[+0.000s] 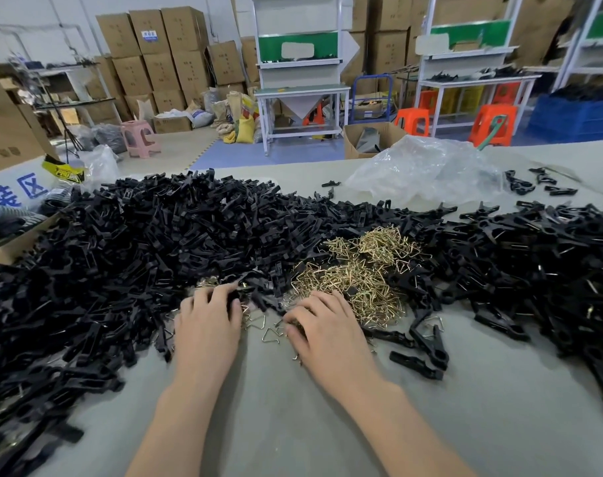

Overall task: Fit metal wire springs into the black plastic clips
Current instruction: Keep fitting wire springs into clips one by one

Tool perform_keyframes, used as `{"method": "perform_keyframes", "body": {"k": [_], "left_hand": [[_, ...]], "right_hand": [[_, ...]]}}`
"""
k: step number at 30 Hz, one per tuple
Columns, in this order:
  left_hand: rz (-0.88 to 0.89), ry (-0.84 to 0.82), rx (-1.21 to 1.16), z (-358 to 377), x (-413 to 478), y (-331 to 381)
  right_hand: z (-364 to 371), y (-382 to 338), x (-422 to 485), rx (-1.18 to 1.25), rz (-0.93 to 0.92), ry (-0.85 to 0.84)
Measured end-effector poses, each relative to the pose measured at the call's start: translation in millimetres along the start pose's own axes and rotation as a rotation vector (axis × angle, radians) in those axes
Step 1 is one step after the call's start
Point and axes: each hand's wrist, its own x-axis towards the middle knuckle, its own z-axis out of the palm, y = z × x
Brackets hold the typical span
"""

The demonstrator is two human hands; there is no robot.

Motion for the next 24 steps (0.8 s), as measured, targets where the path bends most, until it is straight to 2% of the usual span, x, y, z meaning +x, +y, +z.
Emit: {"method": "perform_keyframes", "body": {"k": [3,8,17,24], "left_hand": [[0.029,-0.01,0.009,0,-1,2],[-0.025,-0.043,0.077,4,1,8],[0.019,-0.013,-0.114,-3,-8,8],[-0.015,-0.012,-0.27,-7,-8,1]], "right_hand": [[-1,1,0,-0.006,-0.003,0.009],[0,-1,2,-0.015,0.028,-0.014],[3,-3,2,-0.075,-0.011,-0.063],[-5,-4,1,-0.032,-0.009,0.036]]}}
